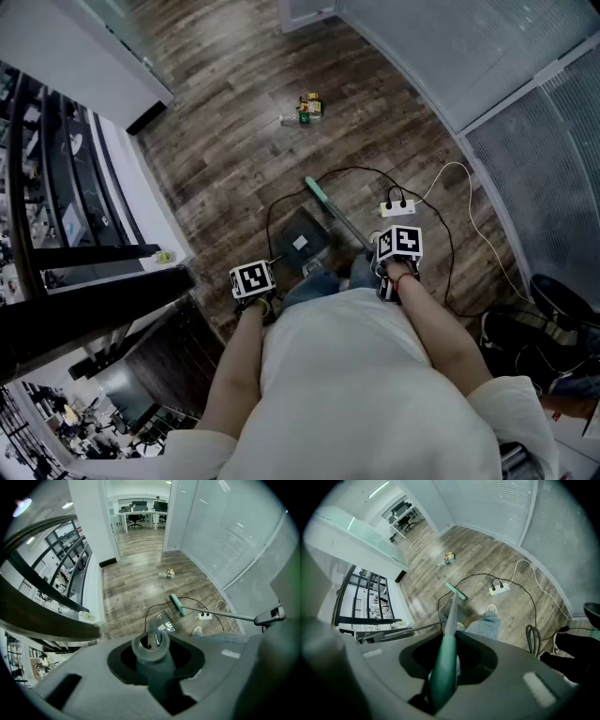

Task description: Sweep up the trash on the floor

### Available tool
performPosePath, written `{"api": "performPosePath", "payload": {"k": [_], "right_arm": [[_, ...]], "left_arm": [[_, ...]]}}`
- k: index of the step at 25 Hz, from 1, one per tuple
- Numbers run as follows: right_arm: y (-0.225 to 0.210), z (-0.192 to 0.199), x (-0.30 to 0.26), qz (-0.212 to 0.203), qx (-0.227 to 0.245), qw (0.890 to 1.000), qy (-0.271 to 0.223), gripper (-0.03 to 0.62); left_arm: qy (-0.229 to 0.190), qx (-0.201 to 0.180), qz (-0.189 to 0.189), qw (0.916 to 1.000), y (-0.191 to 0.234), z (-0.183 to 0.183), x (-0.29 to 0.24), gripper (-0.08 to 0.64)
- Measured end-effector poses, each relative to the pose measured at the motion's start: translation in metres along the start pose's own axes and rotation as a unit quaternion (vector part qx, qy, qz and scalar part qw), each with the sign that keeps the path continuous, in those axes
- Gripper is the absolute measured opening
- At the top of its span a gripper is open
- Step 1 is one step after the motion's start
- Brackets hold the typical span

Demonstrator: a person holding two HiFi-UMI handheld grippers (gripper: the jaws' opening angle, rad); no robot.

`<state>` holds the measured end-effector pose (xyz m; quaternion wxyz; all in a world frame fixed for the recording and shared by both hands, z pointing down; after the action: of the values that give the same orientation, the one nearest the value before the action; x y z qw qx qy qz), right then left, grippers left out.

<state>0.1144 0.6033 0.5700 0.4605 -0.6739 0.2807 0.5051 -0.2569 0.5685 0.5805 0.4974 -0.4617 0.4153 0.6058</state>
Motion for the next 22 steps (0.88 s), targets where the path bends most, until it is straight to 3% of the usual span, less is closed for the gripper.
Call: {"api": "performPosePath", "payload": {"k": [3, 7, 22], "right_arm": [[-0.002, 0.001, 0.0004, -0.001, 0.003, 1.0, 0.0, 0.095], [-0.0019, 0.0012, 0.002, -0.003, 0.008, 1.0, 0.002, 0.095], [-0.0035, -0.0029, 0.0032, -0.003, -0.001, 1.0, -0.005, 0.095]], "left_arm": [[-0.007, -0.01, -0.021, 0.9997, 0.0031, -0.0022, 0.0038, 0.095], [0.003, 0.004, 0.004, 1.0, -0.0029, 0.0024, -0.0009, 0.095], [-0.004, -0.003, -0.012, 0.9999, -0.0014, -0.002, 0.0015, 0.094]]}}
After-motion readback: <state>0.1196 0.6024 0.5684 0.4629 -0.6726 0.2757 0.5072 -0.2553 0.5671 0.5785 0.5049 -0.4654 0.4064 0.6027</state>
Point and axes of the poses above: the fingertips, and each gripper's own axes: x backward along the fingers, y to its left, z out of its underside, the point moved 10 cm from there along x, backward along the fingers, and after that the axes turned 5 degrees about -x, right-handed, at the moved point
